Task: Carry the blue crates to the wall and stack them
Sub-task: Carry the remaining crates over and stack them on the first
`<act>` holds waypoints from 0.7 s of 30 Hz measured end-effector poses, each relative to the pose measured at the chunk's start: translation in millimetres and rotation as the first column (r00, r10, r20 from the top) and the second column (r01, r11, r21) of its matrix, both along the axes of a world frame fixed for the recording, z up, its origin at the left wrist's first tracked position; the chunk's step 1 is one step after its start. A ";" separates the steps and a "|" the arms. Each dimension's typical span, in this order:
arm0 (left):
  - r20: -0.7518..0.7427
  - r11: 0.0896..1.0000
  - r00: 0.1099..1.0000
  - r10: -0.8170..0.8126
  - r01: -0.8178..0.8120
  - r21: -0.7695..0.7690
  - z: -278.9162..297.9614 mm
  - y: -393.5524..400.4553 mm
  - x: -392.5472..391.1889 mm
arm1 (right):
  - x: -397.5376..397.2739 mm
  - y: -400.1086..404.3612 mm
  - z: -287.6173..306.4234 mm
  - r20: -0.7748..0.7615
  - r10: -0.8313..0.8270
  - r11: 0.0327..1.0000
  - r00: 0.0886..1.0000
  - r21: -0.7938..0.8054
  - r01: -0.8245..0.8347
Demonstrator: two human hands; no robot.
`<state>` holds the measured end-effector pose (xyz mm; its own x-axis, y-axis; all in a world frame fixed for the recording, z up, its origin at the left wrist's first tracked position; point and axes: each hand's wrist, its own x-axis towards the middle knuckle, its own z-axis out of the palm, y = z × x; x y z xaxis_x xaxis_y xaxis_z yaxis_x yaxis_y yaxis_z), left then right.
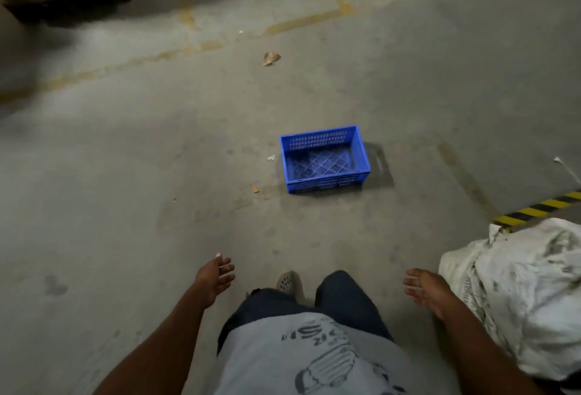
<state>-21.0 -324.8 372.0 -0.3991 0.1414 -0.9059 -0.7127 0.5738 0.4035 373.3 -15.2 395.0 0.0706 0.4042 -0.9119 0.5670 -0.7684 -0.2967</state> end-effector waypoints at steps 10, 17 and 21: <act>-0.073 0.998 0.995 -0.062 0.062 -0.007 -4.7 228.8 -75.8 | -82.5 222.4 -17.1 -0.007 0.091 0.995 0.996 0.031 -0.091; -0.048 0.995 0.999 -0.009 0.005 -0.099 -14.5 349.1 -80.9 | -165.9 364.6 -25.6 -0.014 0.233 0.973 0.972 0.003 -0.233; -0.053 0.992 0.998 -0.042 0.036 -0.121 -21.8 409.4 -106.9 | -210.8 422.6 -38.7 -0.009 0.288 0.958 0.958 0.015 -0.288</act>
<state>-128.0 84.6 350.2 -0.4457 0.0497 -0.8938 -0.6671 0.6473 0.3687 162.5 407.4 356.3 -0.0608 0.4185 -0.9062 0.7603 -0.5688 -0.3138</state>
